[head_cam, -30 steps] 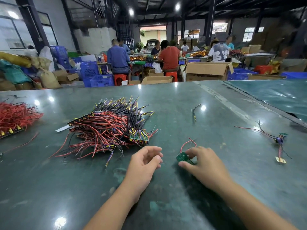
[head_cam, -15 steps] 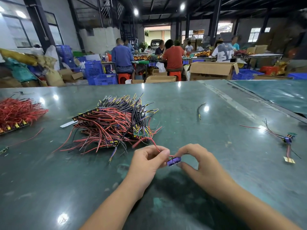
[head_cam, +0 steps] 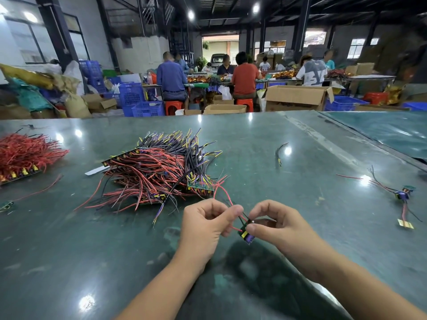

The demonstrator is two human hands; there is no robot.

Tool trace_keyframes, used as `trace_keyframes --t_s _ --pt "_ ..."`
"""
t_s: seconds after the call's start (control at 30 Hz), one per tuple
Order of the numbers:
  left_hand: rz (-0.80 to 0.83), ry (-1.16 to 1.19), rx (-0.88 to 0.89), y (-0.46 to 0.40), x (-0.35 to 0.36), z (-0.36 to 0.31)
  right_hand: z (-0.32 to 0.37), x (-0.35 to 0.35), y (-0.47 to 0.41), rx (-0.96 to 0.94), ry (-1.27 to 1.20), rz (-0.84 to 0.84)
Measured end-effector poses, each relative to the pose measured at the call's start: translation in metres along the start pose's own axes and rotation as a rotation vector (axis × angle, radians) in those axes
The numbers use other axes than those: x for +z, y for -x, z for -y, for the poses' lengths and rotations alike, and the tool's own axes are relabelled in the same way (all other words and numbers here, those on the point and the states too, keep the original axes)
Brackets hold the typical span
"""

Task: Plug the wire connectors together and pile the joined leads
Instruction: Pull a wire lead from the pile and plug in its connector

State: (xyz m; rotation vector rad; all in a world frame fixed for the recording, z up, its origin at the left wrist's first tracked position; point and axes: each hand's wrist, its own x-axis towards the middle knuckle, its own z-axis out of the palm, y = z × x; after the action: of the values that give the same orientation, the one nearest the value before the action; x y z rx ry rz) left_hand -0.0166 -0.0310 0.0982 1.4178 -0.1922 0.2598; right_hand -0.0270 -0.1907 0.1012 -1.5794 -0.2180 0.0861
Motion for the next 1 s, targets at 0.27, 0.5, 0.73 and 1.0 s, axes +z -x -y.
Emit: trace_keyframes --t_s 0.27,0.5,0.73,1.0 --pt "0.130 0.033 -0.058 0.0007 0.0009 0.0029 -0.0003 -0.0042 -0.0012 0.033 -0.134 -0.010" --pt "0.169 0.037 -0.061 0.0019 0.0017 0.0036 -0.0007 0.0006 -0.0009 0.043 0.022 -0.008" --pt "0.082 0.123 -0.097 0.0006 0.0029 0.0046 0.0029 -0.0078 -0.0008 0.192 -0.247 0.058" --pt "0.027 0.275 -0.055 0.0007 -0.0009 0.0012 0.0012 -0.0058 -0.0052 0.131 -0.412 -0.148"
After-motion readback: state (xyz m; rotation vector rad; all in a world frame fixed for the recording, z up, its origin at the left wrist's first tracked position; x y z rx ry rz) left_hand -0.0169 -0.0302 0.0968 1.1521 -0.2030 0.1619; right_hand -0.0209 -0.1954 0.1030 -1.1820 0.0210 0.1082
